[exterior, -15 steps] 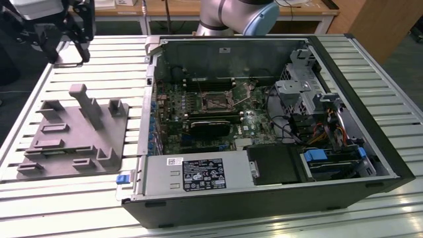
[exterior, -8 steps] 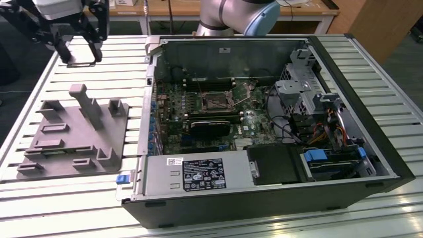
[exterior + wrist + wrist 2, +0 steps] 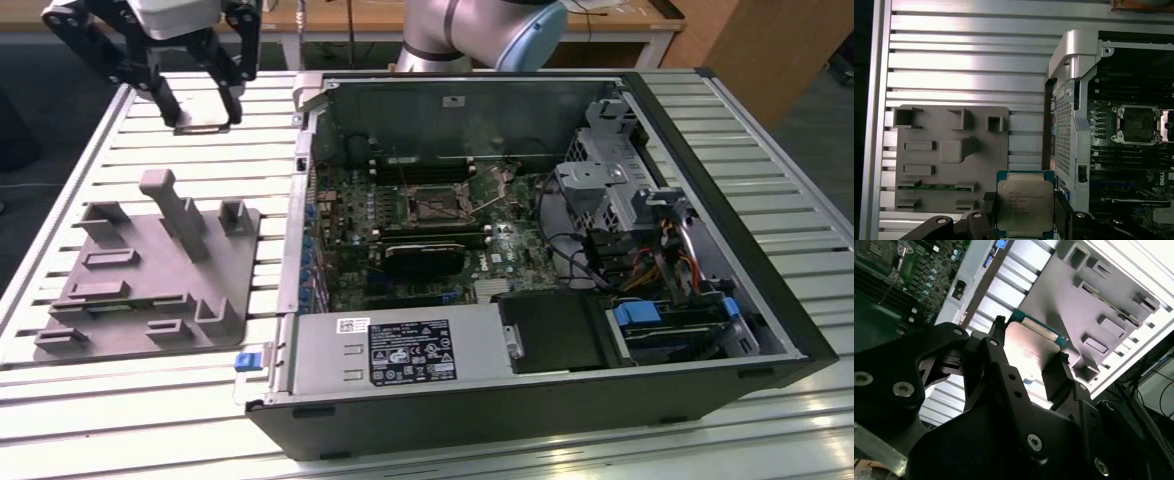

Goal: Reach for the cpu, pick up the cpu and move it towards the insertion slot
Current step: 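Pick up the cpu and move it towards the insertion slot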

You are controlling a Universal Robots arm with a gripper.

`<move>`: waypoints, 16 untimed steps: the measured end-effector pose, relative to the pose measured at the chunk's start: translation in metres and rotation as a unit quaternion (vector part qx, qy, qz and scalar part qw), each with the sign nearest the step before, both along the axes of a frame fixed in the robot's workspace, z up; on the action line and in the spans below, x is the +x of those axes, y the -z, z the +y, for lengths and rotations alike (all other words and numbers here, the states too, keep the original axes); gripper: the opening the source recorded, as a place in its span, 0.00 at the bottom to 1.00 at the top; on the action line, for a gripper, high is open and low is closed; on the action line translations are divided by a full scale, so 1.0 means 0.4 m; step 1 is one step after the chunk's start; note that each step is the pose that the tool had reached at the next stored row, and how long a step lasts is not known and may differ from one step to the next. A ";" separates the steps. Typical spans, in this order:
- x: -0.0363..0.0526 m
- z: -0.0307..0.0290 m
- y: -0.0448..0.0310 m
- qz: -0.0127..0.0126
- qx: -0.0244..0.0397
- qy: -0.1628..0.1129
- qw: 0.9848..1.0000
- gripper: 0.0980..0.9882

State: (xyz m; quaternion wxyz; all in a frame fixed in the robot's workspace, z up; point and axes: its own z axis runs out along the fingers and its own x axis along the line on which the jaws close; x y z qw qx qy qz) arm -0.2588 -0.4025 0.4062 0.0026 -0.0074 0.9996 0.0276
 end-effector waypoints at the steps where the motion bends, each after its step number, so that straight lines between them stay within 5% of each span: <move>1: 0.010 0.000 0.000 0.000 0.000 0.000 1.000 0.50; 16: 0.165 0.000 0.000 0.000 0.000 0.000 1.000 0.50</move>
